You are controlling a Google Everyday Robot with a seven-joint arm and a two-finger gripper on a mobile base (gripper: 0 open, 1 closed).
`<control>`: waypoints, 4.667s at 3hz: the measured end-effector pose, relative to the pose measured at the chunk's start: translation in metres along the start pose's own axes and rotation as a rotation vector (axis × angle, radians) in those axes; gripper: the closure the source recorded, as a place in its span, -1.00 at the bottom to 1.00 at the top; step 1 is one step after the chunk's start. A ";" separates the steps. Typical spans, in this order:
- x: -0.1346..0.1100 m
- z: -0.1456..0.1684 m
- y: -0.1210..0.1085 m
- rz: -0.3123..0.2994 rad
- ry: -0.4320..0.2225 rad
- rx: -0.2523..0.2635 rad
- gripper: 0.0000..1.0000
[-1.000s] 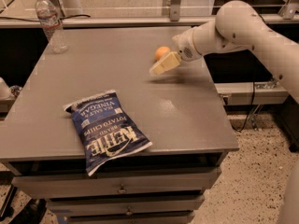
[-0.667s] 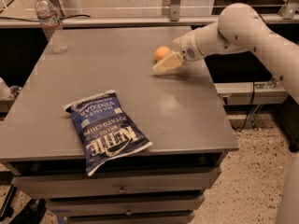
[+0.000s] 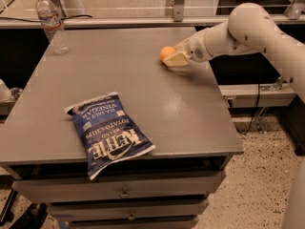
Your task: Move orange near blue chip bag
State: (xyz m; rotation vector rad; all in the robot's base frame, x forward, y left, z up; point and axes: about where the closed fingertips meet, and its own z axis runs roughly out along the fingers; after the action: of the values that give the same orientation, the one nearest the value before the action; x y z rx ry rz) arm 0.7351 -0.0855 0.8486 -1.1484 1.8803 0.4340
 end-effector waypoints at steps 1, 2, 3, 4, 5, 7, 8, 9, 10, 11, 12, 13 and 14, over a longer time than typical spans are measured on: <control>-0.003 -0.007 0.005 0.012 -0.017 -0.012 0.74; -0.007 -0.027 0.022 0.006 -0.037 -0.057 1.00; -0.013 -0.053 0.051 0.002 -0.094 -0.151 1.00; -0.028 -0.071 0.093 -0.015 -0.159 -0.271 1.00; -0.045 -0.080 0.144 -0.036 -0.210 -0.413 1.00; -0.049 -0.077 0.149 -0.050 -0.208 -0.440 1.00; -0.039 -0.071 0.157 -0.081 -0.143 -0.476 1.00; -0.021 -0.068 0.173 -0.108 -0.072 -0.522 1.00; -0.003 -0.065 0.195 -0.113 -0.020 -0.572 1.00; 0.009 -0.056 0.217 -0.120 0.011 -0.624 1.00; 0.015 -0.051 0.232 -0.129 0.045 -0.656 0.67; 0.014 -0.051 0.240 -0.142 0.059 -0.670 0.21; 0.013 -0.051 0.245 -0.150 0.063 -0.676 -0.25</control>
Offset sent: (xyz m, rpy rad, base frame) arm -0.0633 -0.0120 0.0355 0.0708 0.0294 0.0990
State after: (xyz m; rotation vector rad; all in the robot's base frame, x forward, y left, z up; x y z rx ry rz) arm 0.5004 -0.0005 0.8332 -1.7418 1.7240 1.0038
